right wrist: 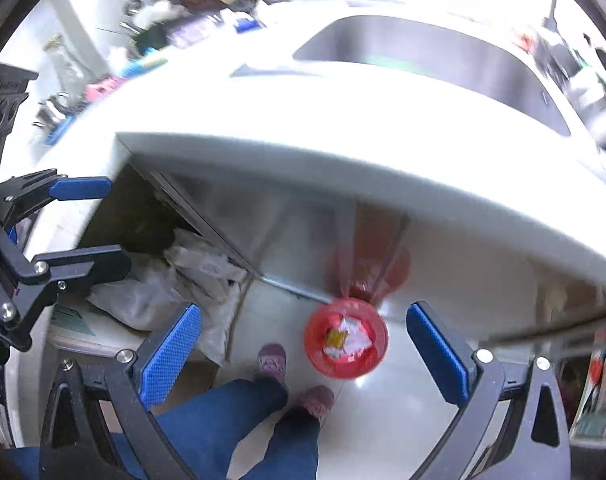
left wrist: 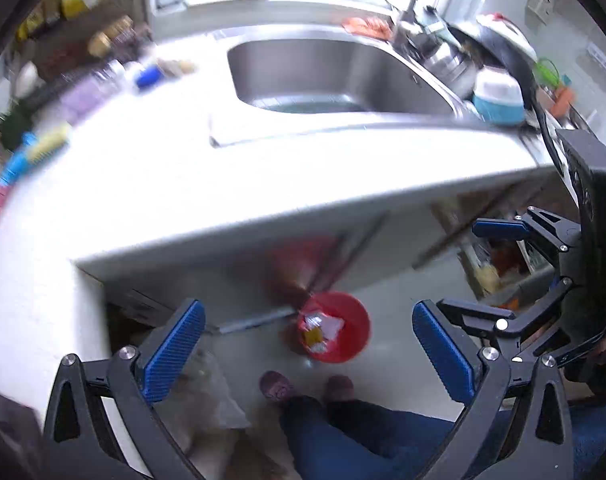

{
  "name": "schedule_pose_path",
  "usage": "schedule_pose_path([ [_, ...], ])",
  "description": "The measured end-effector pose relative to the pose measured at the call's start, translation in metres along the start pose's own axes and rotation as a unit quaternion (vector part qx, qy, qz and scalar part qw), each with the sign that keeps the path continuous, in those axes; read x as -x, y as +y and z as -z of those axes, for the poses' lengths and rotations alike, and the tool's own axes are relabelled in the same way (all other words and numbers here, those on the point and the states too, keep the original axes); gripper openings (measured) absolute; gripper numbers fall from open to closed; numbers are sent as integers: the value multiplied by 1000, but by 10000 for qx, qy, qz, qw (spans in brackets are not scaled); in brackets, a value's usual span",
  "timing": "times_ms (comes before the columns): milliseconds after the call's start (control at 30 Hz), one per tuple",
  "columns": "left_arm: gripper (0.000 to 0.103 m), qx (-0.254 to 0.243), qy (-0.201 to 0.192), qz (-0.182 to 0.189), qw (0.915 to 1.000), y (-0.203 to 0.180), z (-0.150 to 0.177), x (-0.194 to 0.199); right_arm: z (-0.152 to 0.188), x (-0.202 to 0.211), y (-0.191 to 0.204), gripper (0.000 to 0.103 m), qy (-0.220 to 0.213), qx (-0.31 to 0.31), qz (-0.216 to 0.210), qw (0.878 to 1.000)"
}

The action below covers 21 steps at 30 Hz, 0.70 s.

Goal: Collect trash
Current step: 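Raise both tools back up to the counter toward the brush and wrapper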

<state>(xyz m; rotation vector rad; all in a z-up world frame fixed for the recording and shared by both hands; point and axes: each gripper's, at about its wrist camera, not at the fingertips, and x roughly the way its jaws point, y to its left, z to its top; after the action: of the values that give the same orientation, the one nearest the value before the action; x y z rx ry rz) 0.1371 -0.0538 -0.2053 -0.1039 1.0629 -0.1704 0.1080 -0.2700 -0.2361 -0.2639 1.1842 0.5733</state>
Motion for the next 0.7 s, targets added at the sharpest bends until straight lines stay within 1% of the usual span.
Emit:
schedule_pose_path([
  [133, 103, 38, -150, -108, 9998, 25, -26, 31, -36, 9, 15, 102, -170, 293, -149, 9993],
  [233, 103, -18, -192, -358, 9992, 46, -41, 46, -64, 6, 29, 102, -125, 478, -304, 9983],
  [333, 103, 38, -227, -401, 9989, 74, -53, 64, -99, 6, 41, 102, -244, 708, -354, 9966],
  [400, 103, 115, -260, -394, 9988, 98, -59, 72, -113, 3, 48, 102, -301, 772, -399, 9958],
  [500, 103, 230, -263, -421, 9985, 135, -68, 78, -141, -6, 61, 102, -348, 855, -499, 9945],
  [600, 103, 321, -221, -513, 9979, 173, -76, 77, -168, -16, 78, 102, -396, 1021, -497, 9927],
  [700, 103, 242, -242, -572, 9978, 204, -82, 77, -200, -30, 95, 102, -435, 1143, -535, 9910],
])
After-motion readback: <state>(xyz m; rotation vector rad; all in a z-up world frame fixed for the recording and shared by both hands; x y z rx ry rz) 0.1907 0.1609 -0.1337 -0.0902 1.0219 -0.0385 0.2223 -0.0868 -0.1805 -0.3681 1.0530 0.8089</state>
